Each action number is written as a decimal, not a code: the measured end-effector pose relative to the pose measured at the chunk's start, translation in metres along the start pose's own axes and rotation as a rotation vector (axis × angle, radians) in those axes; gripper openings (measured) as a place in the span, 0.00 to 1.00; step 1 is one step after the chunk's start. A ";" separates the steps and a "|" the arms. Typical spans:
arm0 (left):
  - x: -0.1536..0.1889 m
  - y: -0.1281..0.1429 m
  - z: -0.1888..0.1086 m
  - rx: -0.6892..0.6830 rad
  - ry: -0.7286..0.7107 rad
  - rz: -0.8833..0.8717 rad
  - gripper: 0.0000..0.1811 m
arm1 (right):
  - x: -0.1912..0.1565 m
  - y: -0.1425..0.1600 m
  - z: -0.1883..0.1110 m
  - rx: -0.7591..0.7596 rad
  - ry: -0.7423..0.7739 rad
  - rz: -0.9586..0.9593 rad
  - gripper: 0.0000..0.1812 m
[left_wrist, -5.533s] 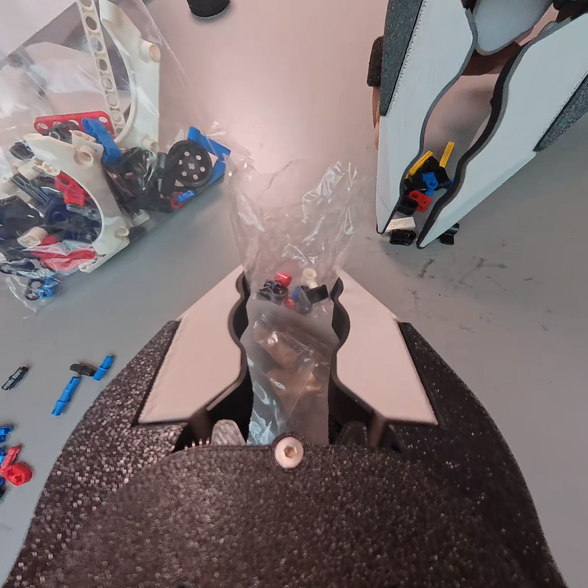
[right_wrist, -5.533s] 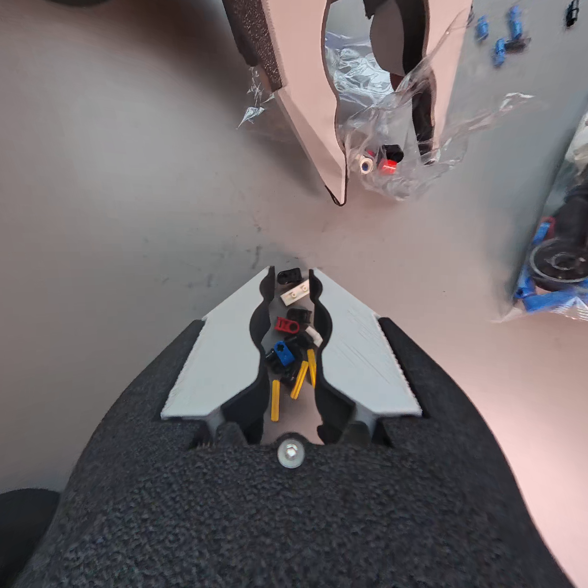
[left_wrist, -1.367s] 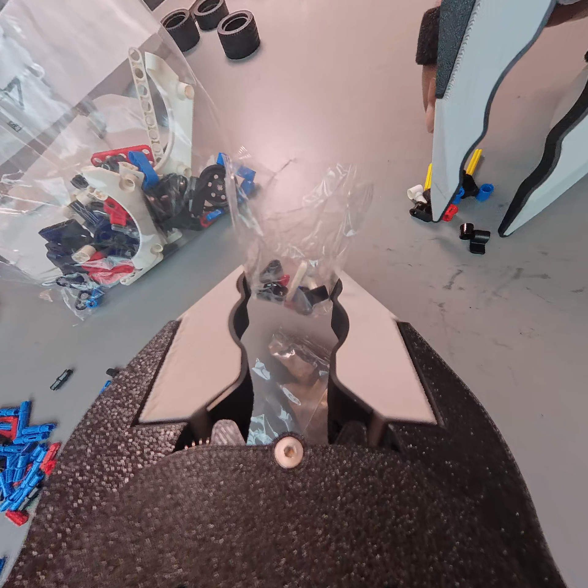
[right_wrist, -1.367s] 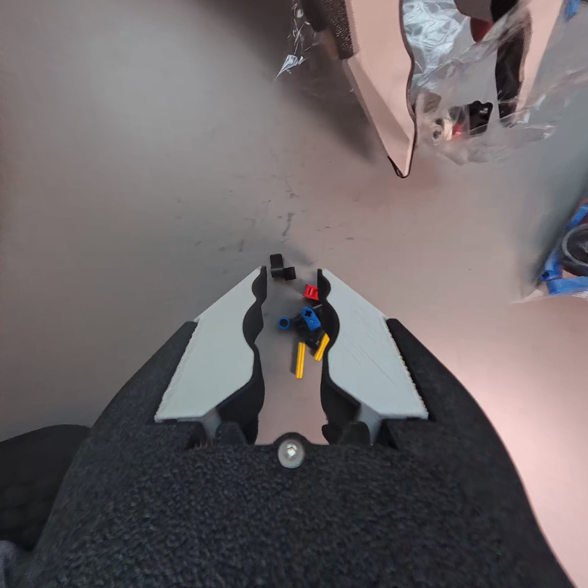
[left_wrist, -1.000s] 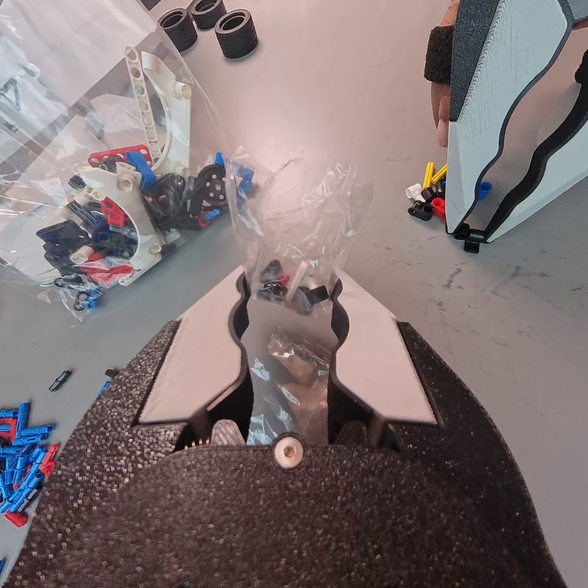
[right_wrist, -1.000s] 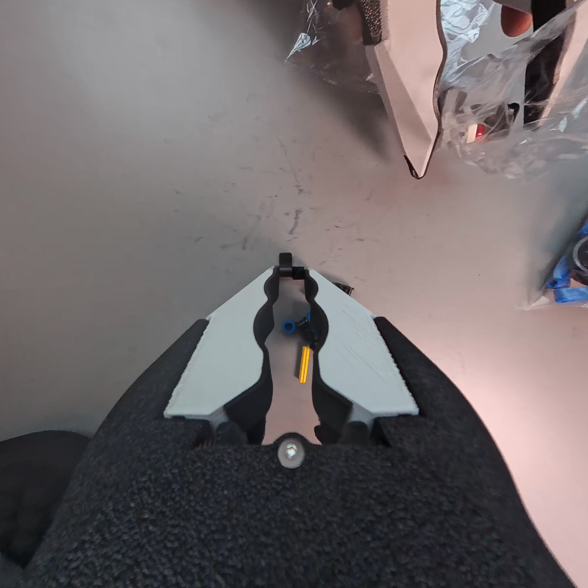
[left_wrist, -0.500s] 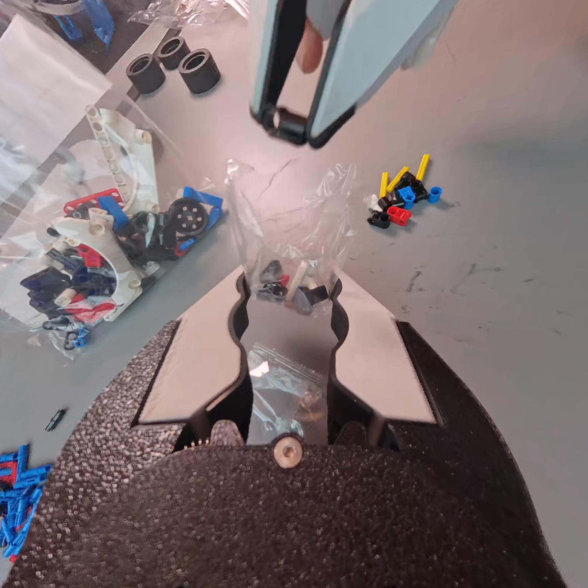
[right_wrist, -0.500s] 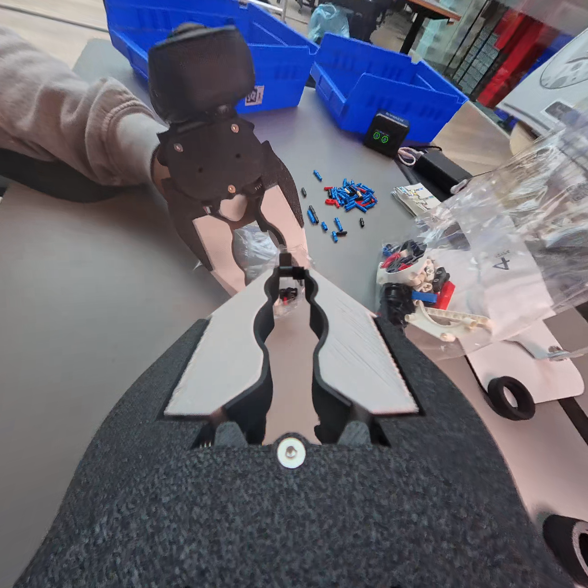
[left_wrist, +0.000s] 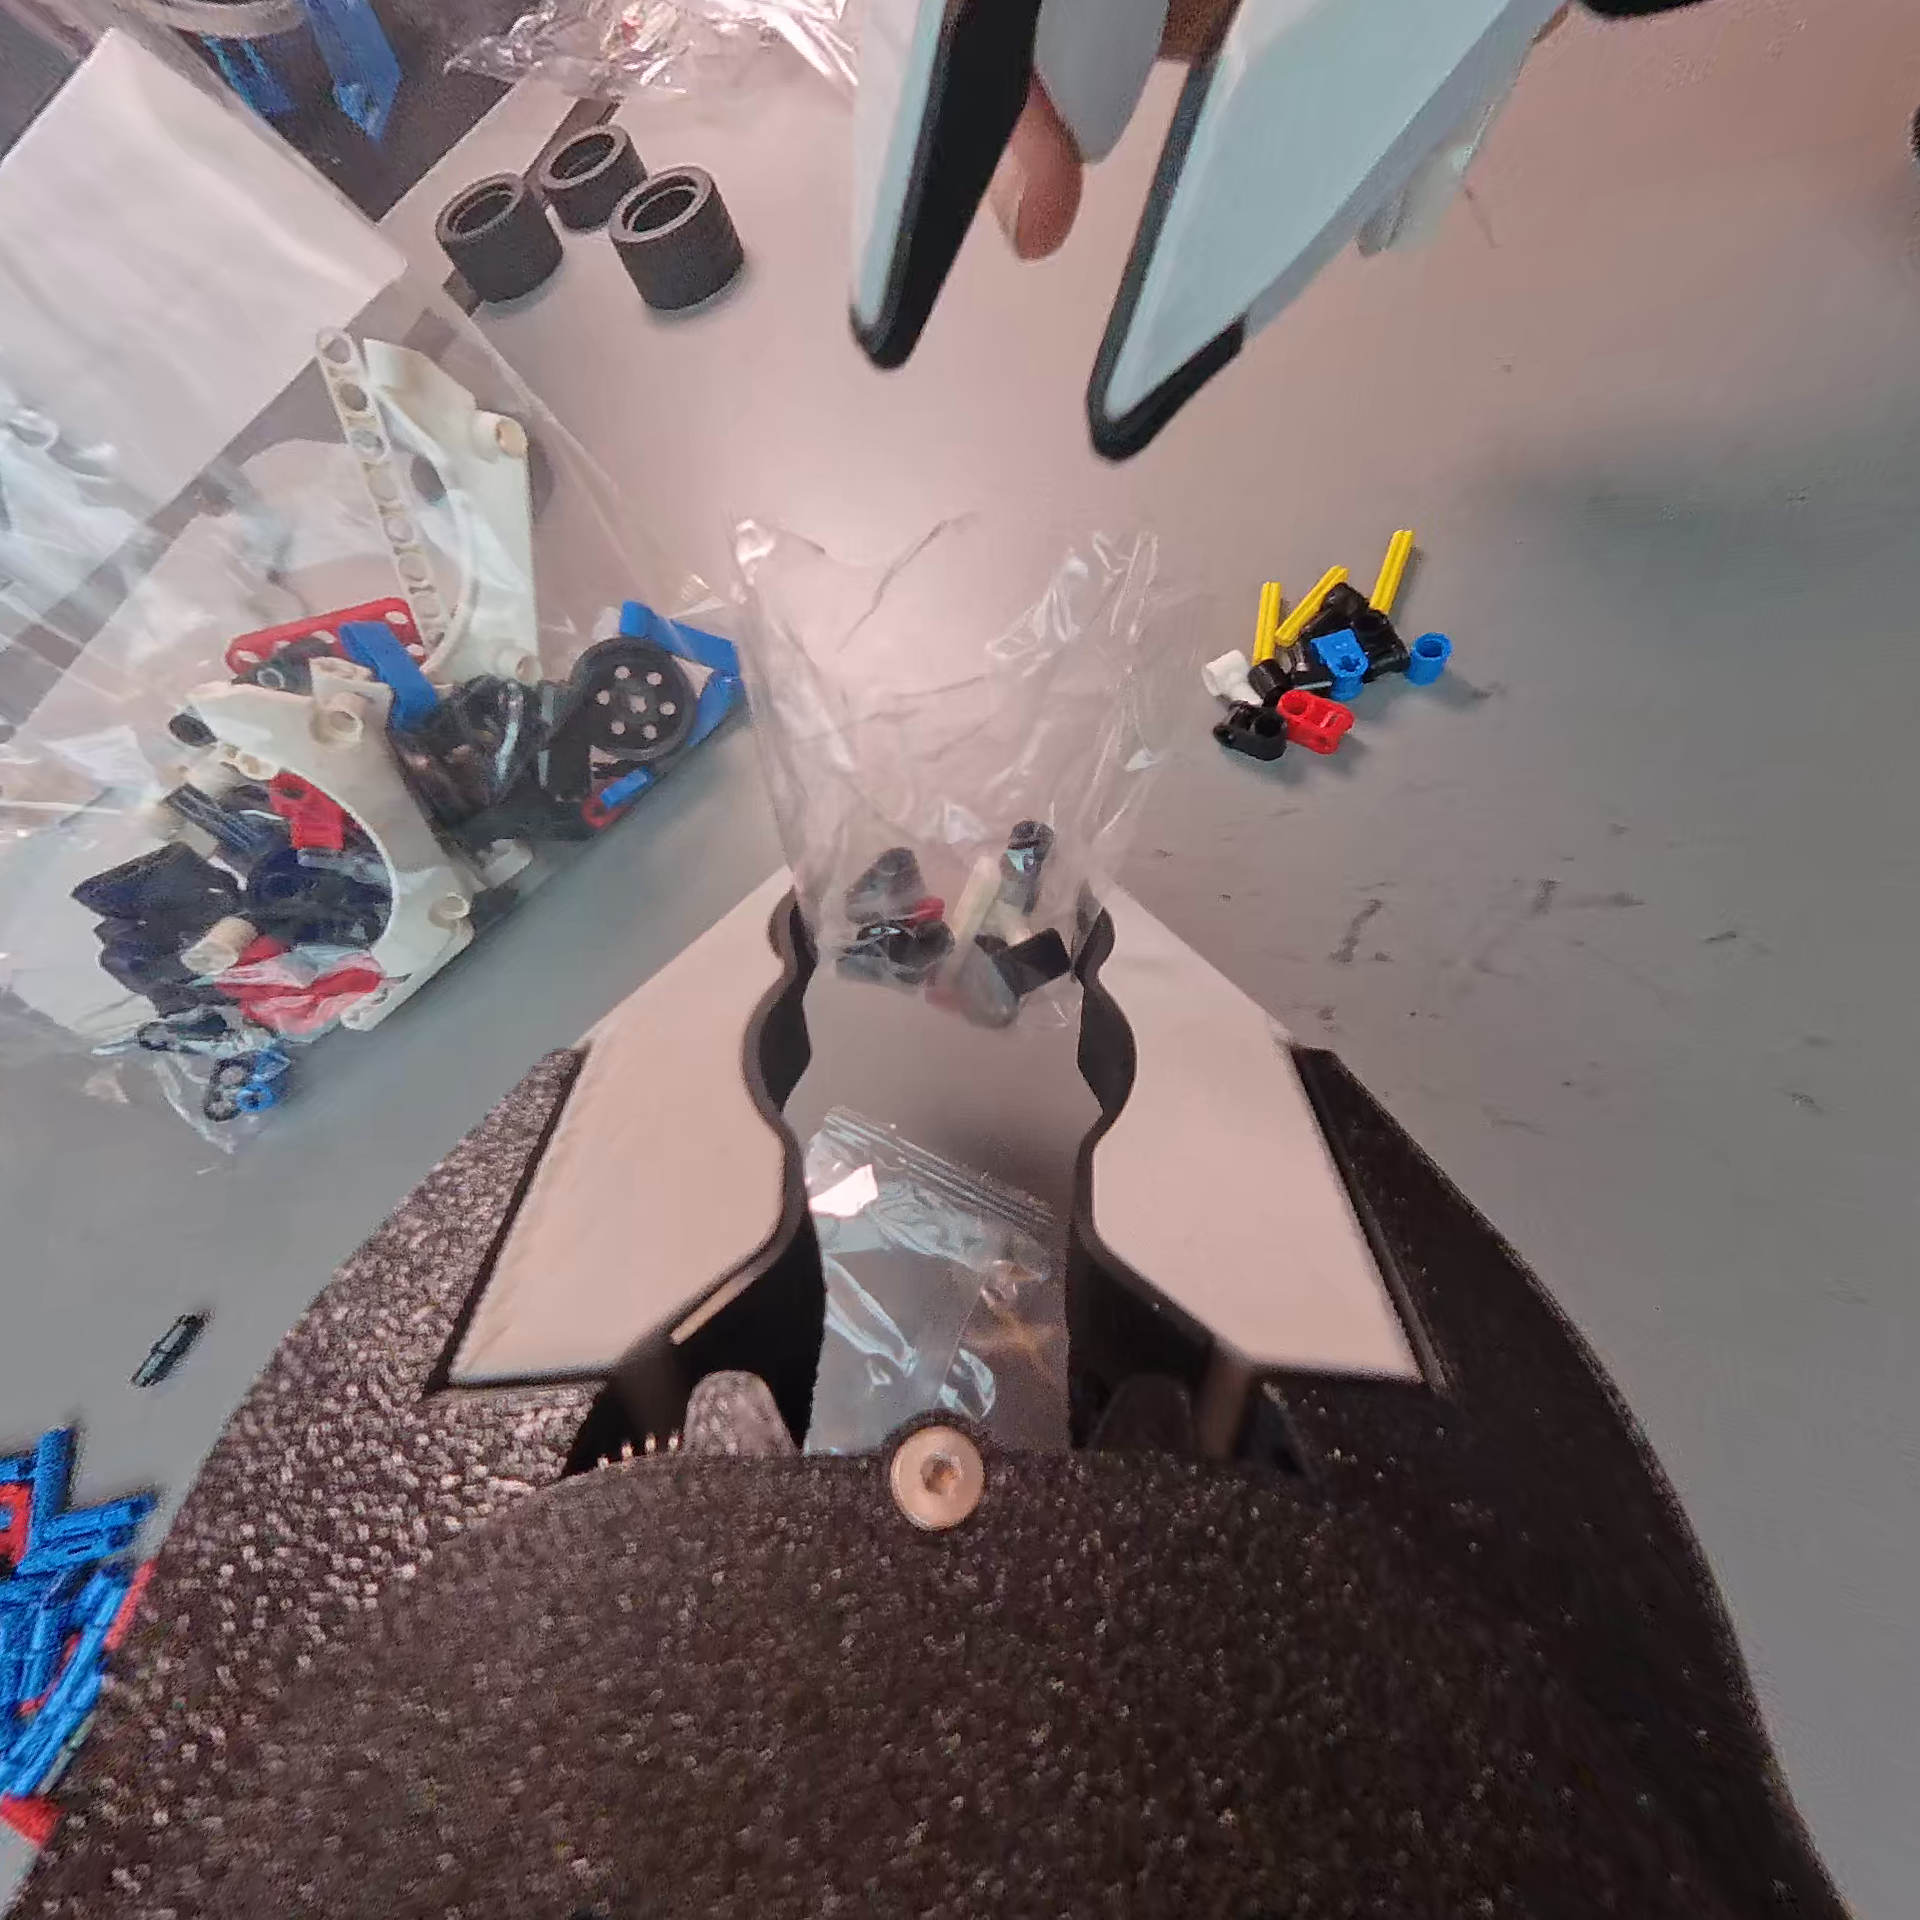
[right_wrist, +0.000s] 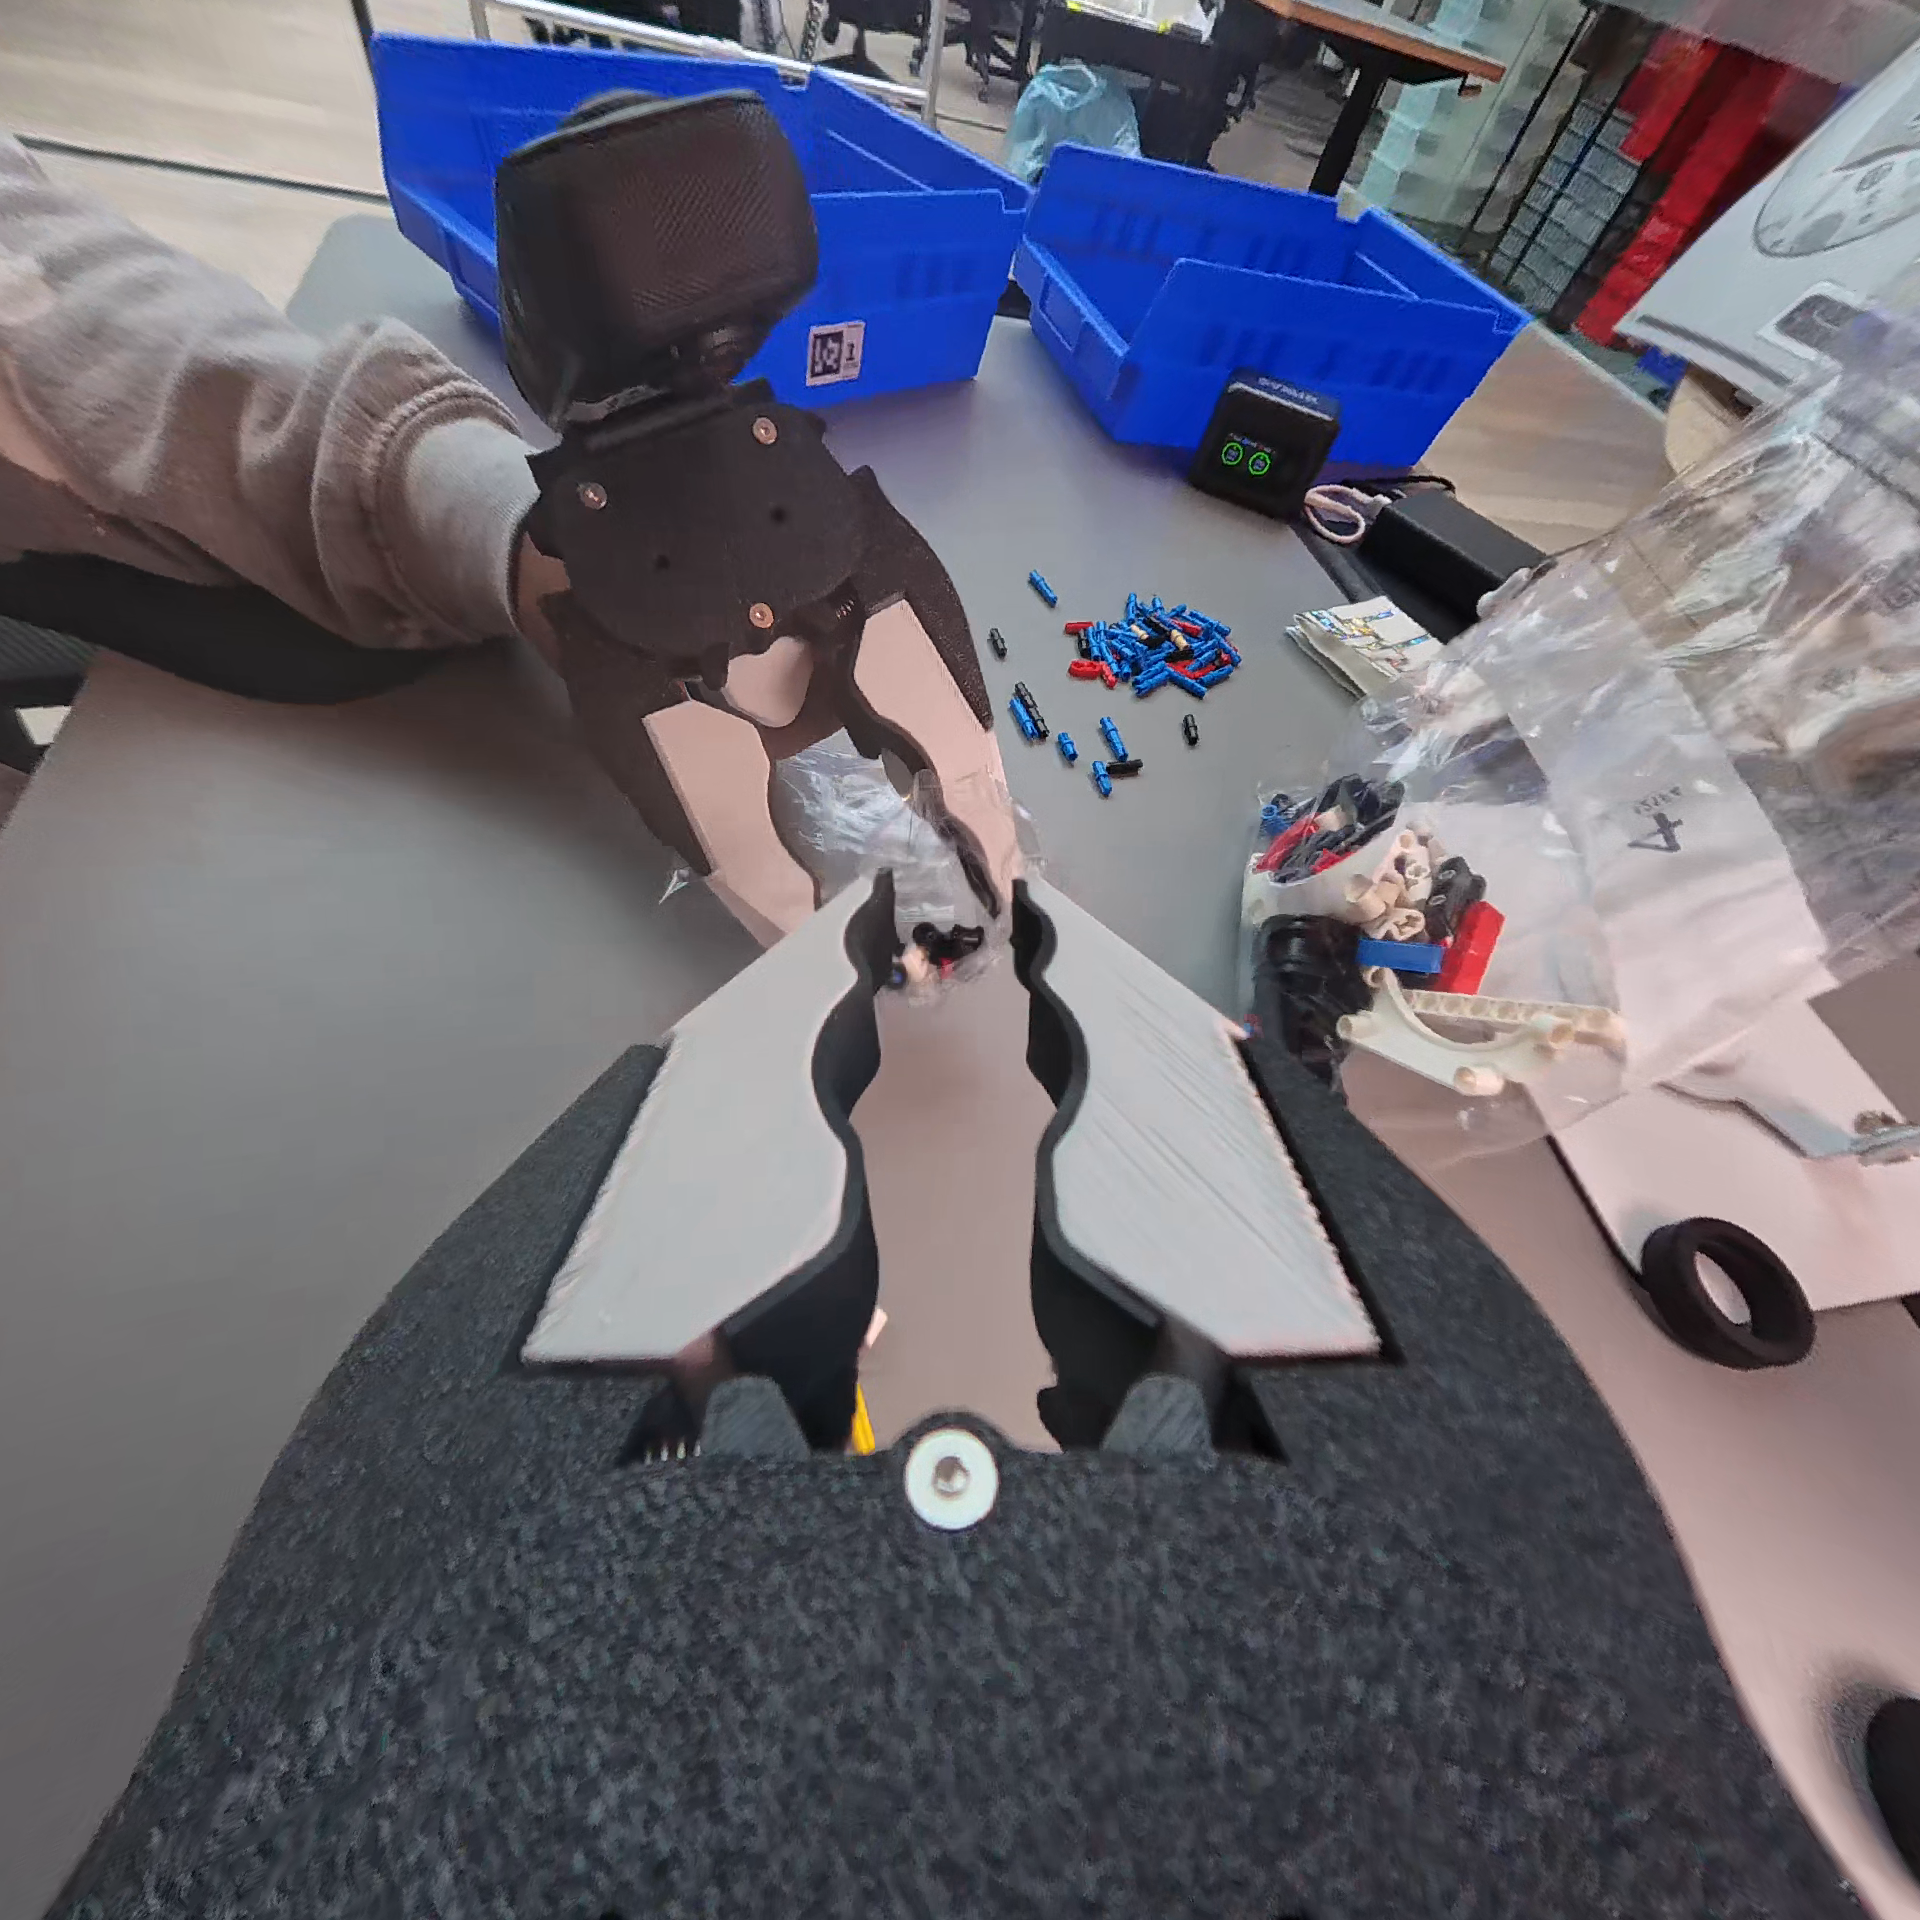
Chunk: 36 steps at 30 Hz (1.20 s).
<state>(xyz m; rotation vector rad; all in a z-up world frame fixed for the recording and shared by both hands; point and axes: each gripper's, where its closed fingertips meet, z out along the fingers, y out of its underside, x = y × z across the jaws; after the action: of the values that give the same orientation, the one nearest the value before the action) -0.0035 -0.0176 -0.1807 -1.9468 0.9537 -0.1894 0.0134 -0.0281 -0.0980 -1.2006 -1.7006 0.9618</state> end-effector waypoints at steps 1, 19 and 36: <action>-0.003 0.002 0.000 -0.008 -0.015 -0.004 0.27 | 0.001 0.004 -0.004 -0.019 -0.014 0.018 0.12; -0.010 0.008 0.001 -0.037 -0.044 -0.004 0.27 | -0.041 0.117 -0.006 -0.574 -0.242 0.014 0.13; -0.006 0.011 0.003 -0.051 -0.030 0.005 0.27 | -0.039 0.105 -0.001 -0.505 -0.224 0.005 0.07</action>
<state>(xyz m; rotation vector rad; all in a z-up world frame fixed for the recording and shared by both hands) -0.0121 -0.0145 -0.1892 -1.9882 0.9520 -0.1336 0.0571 -0.0388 -0.2011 -1.4553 -2.2069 0.7069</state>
